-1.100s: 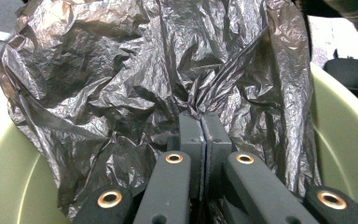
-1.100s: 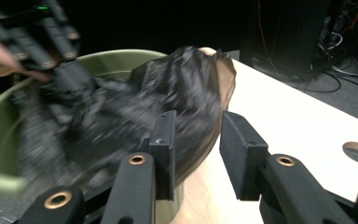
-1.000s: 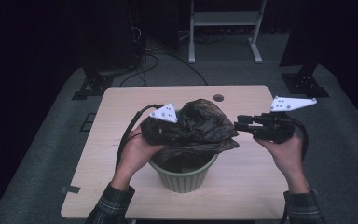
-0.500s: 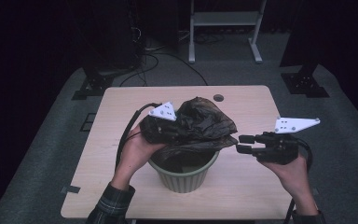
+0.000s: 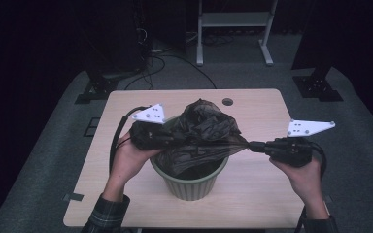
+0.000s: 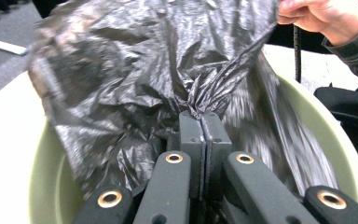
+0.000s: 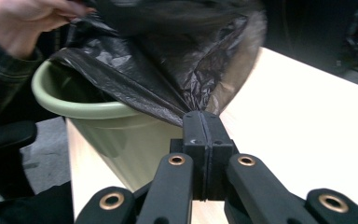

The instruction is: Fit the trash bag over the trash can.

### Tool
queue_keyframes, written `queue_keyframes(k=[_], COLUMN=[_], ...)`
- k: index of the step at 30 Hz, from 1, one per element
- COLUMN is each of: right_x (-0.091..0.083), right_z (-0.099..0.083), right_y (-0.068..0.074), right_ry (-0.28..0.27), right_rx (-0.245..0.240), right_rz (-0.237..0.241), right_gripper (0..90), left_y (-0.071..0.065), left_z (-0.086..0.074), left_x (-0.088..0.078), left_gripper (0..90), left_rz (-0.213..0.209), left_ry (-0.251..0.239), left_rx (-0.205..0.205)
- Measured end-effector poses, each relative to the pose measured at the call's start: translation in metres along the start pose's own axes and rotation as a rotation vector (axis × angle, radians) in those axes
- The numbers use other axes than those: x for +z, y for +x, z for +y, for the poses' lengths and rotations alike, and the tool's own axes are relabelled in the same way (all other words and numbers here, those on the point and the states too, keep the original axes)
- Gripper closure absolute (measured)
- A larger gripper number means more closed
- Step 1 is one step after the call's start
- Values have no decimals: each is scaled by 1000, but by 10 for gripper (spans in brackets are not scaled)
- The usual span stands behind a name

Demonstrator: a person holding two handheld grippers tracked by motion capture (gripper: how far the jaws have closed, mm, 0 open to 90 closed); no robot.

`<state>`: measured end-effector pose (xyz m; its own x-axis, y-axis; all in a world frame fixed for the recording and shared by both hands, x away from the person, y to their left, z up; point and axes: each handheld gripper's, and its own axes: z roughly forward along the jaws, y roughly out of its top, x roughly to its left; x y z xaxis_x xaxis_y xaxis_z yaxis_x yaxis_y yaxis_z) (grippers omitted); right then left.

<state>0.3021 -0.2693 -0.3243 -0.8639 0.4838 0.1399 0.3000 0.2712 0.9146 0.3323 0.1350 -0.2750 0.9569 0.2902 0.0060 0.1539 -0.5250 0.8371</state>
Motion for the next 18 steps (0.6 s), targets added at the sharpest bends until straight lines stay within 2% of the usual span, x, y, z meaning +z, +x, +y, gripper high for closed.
queue_keyframes(k=[3,11,18], right_x=[-9,-36,-52], right_z=[-2,-6,-13], right_y=[-6,-17,-19], right_ry=[-8,-47,-53], right_rx=[9,20,29], right_rz=[-35,-122,-159], right_gripper=[896,897,897], left_y=[1,8,12], left_z=[-8,-36,-62], left_x=[-14,-44,-66], left_gripper=[893,893,892], left_rz=[13,62,96], left_ry=[-25,-51,-81], left_rx=[-12,-62,-119])
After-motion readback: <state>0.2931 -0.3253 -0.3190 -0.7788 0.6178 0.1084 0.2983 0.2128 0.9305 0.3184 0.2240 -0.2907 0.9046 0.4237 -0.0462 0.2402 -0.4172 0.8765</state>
